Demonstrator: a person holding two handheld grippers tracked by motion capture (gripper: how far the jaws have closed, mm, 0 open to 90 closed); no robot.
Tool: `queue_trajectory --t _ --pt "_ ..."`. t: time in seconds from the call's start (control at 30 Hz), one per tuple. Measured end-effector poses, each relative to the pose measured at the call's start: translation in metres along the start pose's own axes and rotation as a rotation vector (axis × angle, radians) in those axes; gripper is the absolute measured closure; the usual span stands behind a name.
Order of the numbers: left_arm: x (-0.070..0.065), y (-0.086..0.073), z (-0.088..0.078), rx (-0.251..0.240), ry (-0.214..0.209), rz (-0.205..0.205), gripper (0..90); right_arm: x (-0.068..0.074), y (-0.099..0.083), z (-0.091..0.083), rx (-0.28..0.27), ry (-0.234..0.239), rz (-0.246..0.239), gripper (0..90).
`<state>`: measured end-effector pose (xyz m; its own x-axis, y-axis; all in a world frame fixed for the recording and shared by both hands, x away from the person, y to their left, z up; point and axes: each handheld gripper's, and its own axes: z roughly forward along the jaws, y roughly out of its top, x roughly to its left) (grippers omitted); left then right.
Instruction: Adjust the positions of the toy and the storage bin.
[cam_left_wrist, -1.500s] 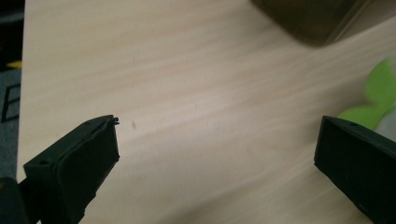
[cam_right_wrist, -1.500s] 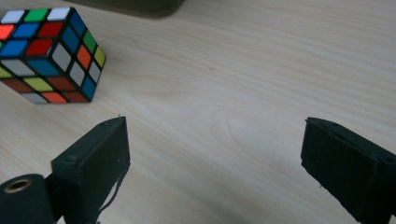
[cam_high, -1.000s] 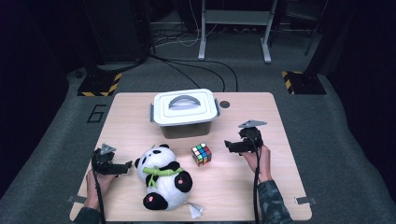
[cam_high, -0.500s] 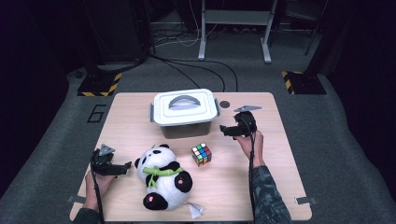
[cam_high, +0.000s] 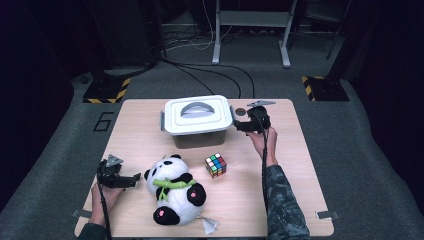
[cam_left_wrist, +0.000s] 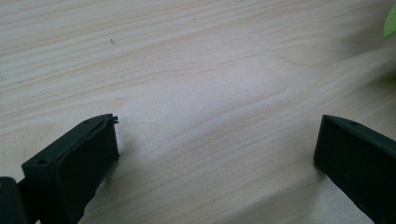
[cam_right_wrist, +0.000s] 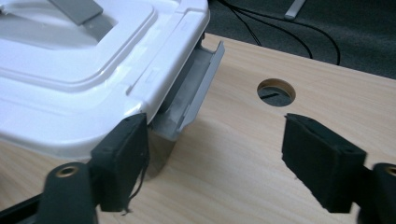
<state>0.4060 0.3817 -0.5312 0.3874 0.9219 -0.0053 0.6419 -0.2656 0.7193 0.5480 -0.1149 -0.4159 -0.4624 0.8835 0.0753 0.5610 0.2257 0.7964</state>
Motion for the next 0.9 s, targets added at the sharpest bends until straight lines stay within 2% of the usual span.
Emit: queue_trajectory --t 0.1,0.17,0.2,0.23,0.4,0.53,0.63,0.7,0.8,0.9 --pt "0.0 0.0 0.0 -0.001 0.0 -0.001 0.0 0.0 0.005 0.003 0.001 -0.011 0.007 35.2" --pt "0.0 0.0 0.0 -0.004 0.0 -0.001 0.0 0.002 0.008 0.004 -0.011 -0.027 -0.009 43.8" --pt "0.0 0.0 0.0 -0.004 0.0 -0.002 0.0 0.002 0.009 0.007 -0.003 -0.025 -0.016 45.8" --pt "0.0 0.0 0.0 -0.003 0.0 -0.003 0.0 0.002 0.01 0.009 0.012 -0.012 0.011 47.3" --pt "-0.001 0.0 0.0 -0.003 0.001 -0.003 0.0 0.002 0.014 0.016 0.009 0.01 0.04 57.7" --pt "-0.001 0.0 0.0 -0.006 0.005 -0.003 0.0 0.005 0.014 0.024 0.023 0.004 0.018 64.4" --pt "-0.001 0.0 0.0 -0.005 0.005 -0.002 0.0 0.005 0.013 0.03 0.031 0.005 0.028 69.9" --pt "-0.001 0.0 -0.001 0.008 0.001 0.001 0.0 0.005 0.012 0.031 0.025 0.024 0.048 77.0" --pt "-0.001 0.0 -0.001 0.006 0.002 0.001 0.0 0.009 0.013 0.032 0.014 -0.017 0.033 79.4" --pt "-0.001 0.0 -0.001 0.009 0.001 0.002 0.0 0.011 0.013 0.031 0.011 -0.056 0.054 80.6"
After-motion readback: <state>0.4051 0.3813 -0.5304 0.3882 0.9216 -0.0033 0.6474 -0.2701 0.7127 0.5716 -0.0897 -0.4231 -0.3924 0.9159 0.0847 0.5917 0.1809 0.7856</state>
